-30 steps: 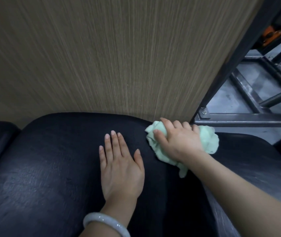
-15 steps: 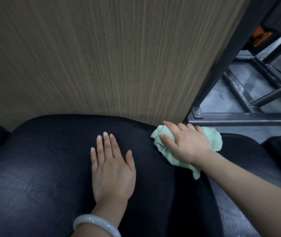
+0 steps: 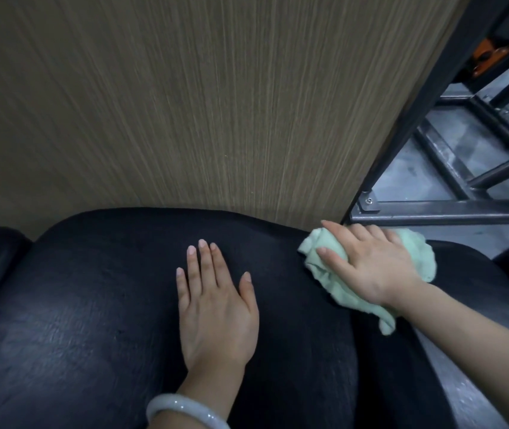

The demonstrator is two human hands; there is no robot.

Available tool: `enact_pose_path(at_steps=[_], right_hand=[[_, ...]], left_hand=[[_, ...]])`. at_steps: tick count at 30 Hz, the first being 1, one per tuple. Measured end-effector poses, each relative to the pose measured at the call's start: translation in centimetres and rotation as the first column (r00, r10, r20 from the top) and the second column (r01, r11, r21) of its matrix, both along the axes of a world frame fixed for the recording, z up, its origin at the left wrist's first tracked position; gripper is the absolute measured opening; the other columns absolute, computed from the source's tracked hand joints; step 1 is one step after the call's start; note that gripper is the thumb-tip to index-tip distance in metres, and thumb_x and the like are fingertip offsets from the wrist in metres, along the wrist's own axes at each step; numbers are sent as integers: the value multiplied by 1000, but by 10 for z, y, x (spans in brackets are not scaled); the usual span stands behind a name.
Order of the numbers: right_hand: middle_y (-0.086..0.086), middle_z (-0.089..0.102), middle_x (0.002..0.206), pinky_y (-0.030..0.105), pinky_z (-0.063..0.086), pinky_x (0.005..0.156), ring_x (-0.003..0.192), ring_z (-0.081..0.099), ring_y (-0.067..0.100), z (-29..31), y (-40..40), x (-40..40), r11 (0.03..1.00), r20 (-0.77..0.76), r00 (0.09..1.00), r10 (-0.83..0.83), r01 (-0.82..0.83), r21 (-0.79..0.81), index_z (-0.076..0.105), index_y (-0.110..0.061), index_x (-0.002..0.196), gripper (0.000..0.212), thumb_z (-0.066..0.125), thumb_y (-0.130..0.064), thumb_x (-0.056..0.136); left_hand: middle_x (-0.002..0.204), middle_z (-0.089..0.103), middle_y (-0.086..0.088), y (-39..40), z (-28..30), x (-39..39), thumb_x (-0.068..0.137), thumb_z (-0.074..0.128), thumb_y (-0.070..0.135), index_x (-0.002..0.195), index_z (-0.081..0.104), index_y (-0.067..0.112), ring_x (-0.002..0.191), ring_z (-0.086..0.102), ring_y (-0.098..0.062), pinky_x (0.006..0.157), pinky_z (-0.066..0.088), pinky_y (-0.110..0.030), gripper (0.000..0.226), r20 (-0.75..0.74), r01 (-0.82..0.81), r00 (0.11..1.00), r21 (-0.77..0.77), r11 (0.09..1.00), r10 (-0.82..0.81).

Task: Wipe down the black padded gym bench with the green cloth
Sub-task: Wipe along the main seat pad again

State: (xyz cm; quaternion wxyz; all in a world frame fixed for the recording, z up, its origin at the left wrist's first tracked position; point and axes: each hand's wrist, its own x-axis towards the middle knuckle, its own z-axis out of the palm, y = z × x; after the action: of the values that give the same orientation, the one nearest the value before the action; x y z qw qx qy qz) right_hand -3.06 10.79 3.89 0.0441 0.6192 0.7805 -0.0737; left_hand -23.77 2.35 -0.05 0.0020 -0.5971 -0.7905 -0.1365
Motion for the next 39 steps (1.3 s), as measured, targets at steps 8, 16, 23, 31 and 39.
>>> enact_pose_path(at_steps=[8,16,23,31,39], right_hand=[[5,43,141,53,16,110,128,36,29,-8,7,-75,996,-38,995,-87,87,-18,17,-31,151,67,12,-63,93],[-3,45,137,42,20,110,125,38,23,-2,1,-37,1000,-62,998,-8,7,-5,12,-40,150,79,-1,-72,80],[4,44,140,50,14,112,130,34,29,-5,4,-38,973,19,974,-227,228,-28,21,-34,149,68,7,-65,90],[0,47,136,47,16,112,125,38,25,-12,0,-58,996,-90,993,-78,81,35,20,-35,149,74,5,-70,86],[-2,45,138,45,16,112,128,35,23,-6,0,-11,979,26,979,-204,203,15,24,-40,145,76,-4,-70,80]], left_hand=[[149,35,-16,3,-6,-2,97,21,43,141,30,-1,141,28,-27,112,14,-43,63,-65,-5,998,24,1000,6],[152,30,-13,2,-7,-2,97,16,45,144,28,1,144,21,-24,114,10,-42,65,-89,-10,996,8,1000,11],[150,33,-15,2,-11,-2,97,21,44,142,35,-2,142,25,-27,113,13,-44,66,-102,-4,995,33,999,7],[151,33,-14,3,-10,-4,97,21,44,142,35,-2,142,25,-25,114,12,-43,66,-108,-9,994,30,999,13],[151,33,-14,3,-9,-2,97,21,44,143,34,-1,142,25,-26,113,13,-43,65,-110,-15,994,38,999,20]])
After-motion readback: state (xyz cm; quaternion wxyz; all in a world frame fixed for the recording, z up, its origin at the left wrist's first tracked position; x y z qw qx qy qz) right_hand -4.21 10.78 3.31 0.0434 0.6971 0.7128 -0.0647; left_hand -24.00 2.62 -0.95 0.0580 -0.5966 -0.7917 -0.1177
